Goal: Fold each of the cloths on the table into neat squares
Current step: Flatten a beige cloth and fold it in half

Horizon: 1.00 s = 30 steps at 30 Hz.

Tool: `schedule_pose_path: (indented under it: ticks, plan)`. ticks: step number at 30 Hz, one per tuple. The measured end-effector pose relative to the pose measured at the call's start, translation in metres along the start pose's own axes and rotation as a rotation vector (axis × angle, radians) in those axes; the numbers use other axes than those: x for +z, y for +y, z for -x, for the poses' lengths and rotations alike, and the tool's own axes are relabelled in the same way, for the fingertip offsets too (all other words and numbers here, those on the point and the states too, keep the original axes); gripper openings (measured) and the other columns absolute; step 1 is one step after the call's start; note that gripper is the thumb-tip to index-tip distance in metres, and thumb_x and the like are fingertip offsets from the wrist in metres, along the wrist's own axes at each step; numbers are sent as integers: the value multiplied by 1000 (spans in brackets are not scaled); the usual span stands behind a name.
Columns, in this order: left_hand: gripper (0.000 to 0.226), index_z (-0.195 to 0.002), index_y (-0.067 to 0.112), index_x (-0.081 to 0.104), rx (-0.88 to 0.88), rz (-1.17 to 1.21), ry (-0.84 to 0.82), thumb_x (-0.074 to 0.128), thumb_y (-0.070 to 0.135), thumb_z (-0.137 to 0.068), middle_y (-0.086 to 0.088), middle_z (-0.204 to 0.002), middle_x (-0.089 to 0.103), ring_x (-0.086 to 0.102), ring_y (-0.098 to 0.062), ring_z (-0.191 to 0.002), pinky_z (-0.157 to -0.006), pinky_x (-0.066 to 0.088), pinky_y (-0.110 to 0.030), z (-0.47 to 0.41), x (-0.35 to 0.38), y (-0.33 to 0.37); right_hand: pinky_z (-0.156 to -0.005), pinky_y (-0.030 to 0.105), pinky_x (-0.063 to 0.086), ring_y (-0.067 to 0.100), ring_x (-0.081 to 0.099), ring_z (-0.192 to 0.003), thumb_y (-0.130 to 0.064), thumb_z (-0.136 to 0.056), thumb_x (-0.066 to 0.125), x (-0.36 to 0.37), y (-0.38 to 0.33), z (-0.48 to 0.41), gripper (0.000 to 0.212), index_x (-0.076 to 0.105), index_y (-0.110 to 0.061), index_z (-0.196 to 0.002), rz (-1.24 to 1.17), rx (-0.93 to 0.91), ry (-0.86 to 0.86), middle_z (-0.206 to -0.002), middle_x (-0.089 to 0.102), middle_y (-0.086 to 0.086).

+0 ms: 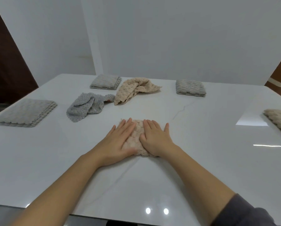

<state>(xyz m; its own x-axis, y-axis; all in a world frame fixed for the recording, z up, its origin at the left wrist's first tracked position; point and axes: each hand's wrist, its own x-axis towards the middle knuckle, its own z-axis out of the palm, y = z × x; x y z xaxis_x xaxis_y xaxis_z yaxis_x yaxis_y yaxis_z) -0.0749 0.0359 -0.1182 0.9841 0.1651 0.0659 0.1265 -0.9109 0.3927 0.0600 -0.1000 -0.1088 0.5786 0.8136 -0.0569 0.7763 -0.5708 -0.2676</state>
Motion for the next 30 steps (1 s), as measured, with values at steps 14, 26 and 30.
schedule_pose_path:
  ticks: [14,26,30]
  plan:
    - [64,-155,8,13,-565,45,531,38,8,-96,-9,-163,8,5,-19,-150,-122,7,-42,22,-14,-25,-70,37,33,33,53,-75,-28,-99,34,-42,22,17,36,58,-9,-79,-48,192,368,-66,52,1]
    - [65,-154,6,-5,-466,-182,129,18,35,-102,-9,-162,-13,-15,-18,-149,-121,-8,-43,-23,0,29,-120,52,-7,13,-12,-149,-37,-105,16,-6,3,-23,60,-4,-14,-156,73,-234,-62,-164,-11,-1]
    - [65,-155,6,-2,-469,-202,82,19,37,-101,-10,-163,-8,-11,-18,-150,-121,-7,-42,-25,8,26,-119,53,-4,11,-8,-150,-37,-104,16,-1,8,-27,59,-1,-14,-156,97,-236,-64,-164,-6,-2]
